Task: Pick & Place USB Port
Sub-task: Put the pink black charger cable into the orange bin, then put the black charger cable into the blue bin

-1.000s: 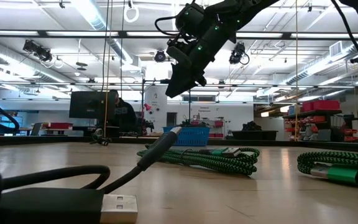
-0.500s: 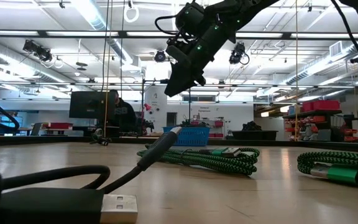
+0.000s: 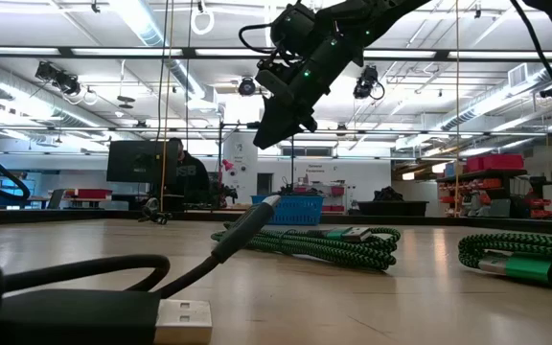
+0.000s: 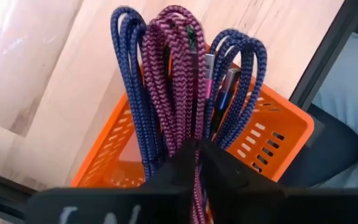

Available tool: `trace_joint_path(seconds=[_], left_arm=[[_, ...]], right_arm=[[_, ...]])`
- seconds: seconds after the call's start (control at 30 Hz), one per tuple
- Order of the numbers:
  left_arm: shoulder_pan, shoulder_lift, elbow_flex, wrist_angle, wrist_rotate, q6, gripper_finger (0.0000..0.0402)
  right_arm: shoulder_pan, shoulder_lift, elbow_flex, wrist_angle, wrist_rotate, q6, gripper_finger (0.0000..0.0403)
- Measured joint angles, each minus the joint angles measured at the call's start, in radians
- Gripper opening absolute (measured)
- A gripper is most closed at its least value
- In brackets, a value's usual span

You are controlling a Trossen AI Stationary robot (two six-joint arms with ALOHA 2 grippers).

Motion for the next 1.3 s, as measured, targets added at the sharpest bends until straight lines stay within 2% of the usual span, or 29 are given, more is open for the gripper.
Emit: trace_joint_path(seconds=[0.47,0.57,0.7,0.83,0.9,1.07,1.2,1.3], left_arm=[[0.015,-0.023,-0.001,0.0,0.045,0.004,0.0164],[0.025,-0.032,-0.001,-0.004,0.059,0.059,0.0181],[0.051,-0.069,-0.001,-0.034,0.061,0.108,0.0183],[0.081,-0.125,0.0,-0.12,-0.021,0.165,0.0171],[0.092,-0.149,0.001,-0.218,-0.119,0.207,0.0165],[0.155,-0.167,0.0,-0.578,-0.378,0.209,0.0159],[0.315,-0.243,-0.06,-0.462,-0.477,0.418,0.0159],[0.482,-0.268,-0.11,-0.425,-0.477,0.572,0.0158]], right_arm=[[0.0,0.0,0.0,0.004,0.0,0.0,0.0104],[0.0,0.0,0.0,0.004,0.0,0.0,0.0104],[0.0,0.0,0.0,0.005,0.0,0.01,0.0104],[0.0,0.0,0.0,0.013,0.0,0.011,0.0104],[0.0,0.0,0.0,0.018,0.0,0.012,0.0104],[0.009,0.0,0.0,0.024,-0.005,0.024,0.0104],[0.025,0.0,0.0,0.027,-0.008,0.017,0.0104],[0.039,0.0,0.0,0.04,-0.008,0.016,0.0104]])
